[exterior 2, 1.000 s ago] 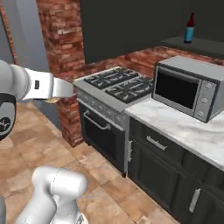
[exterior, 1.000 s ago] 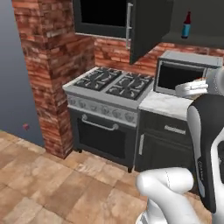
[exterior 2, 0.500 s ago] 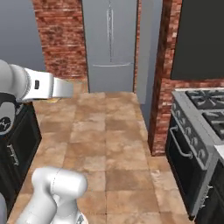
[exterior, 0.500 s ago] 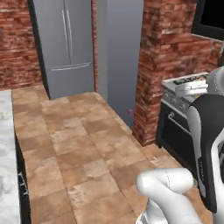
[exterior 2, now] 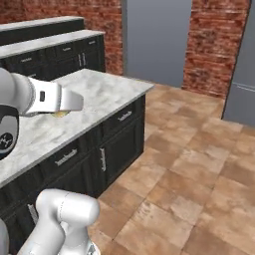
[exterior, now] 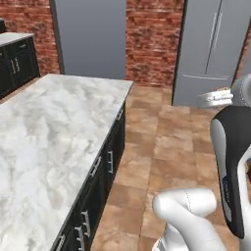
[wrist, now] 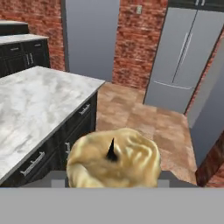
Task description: Get the candle and the beer from the cabinet and move them to the dining counter.
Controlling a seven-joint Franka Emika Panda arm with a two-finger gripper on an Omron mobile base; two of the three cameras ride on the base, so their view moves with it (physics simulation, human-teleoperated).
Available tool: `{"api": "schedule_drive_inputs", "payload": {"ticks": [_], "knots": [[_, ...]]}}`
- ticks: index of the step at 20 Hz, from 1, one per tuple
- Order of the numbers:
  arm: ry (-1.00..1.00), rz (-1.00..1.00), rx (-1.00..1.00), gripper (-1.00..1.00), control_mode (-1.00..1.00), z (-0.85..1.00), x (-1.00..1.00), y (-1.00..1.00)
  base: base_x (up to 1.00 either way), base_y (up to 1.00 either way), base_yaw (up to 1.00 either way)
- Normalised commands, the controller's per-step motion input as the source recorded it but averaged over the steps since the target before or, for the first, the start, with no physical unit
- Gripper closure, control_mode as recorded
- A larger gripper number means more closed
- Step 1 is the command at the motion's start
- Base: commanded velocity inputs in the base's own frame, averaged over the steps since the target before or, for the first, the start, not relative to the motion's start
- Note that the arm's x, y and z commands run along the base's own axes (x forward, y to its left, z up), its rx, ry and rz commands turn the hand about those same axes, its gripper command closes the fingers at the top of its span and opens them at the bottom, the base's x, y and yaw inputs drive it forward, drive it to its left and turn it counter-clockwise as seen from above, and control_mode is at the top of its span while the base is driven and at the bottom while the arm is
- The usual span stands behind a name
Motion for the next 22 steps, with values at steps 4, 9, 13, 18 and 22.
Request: {"api": "schedule_drive_inputs", "payload": {"ticks": [4,9,13,18,22], "knots": [[0.00,0.00,0.00,1.00,1.00,0.00,0.00,0.00,0.00,-0.17,0.69],[0.00,0.00,0.00,1.00,1.00,0.00,0.00,0.00,0.08,-0.20,0.60],[0.00,0.00,0.00,1.00,1.00,0.00,0.00,0.00,0.19,-0.15,0.78],[0.00,0.00,0.00,1.00,1.00,0.00,0.00,0.00,0.07,-0.16,0.42],[0.00,0.00,0.00,1.00,1.00,0.00,0.00,0.00,0.00,0.89,0.31]]}}
